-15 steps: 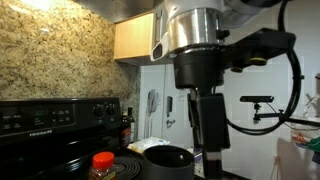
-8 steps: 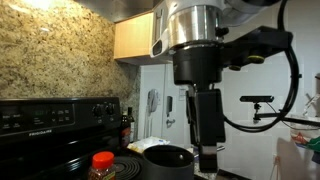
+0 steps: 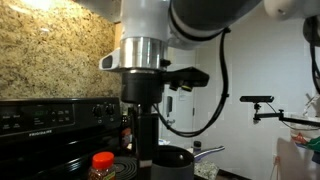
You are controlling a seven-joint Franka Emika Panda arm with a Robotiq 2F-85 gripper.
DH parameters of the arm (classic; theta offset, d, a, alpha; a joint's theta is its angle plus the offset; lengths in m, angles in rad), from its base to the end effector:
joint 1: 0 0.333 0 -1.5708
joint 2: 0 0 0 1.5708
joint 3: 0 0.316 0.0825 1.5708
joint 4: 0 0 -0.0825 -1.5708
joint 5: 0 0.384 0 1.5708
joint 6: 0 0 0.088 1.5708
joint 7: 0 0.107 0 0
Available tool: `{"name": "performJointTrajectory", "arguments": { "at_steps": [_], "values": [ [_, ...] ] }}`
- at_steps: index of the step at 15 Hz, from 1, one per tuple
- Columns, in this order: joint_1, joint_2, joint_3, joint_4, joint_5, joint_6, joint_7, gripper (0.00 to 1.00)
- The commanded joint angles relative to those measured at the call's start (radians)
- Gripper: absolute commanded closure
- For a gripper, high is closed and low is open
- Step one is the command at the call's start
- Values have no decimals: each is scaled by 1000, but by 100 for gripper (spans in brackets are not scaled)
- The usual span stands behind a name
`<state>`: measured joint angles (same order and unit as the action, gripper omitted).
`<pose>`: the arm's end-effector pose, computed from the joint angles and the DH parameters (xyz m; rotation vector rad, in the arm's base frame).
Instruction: Put the lid on the pot
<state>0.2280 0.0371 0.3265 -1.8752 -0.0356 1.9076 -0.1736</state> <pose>0.4877 0.2967 0.4886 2.9088 1.1278 0.0023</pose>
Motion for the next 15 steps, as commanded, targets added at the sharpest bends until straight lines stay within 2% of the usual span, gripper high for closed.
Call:
{"name": "performJointTrajectory", "arguments": {
  "at_steps": [1, 4, 6, 9, 14, 15],
  "values": [
    [18, 203, -17, 196, -6, -40, -184, 0],
    [8, 309, -12, 294, 15, -82, -325, 0],
    [9, 350, -10, 332, 11, -119, -365, 0],
    [8, 359, -14, 320, 11, -120, -361, 0],
    [3, 332, -16, 249, 38, -46, -312, 0],
    [10, 359, -18, 295, 17, -82, -330, 0]
  ]
}}
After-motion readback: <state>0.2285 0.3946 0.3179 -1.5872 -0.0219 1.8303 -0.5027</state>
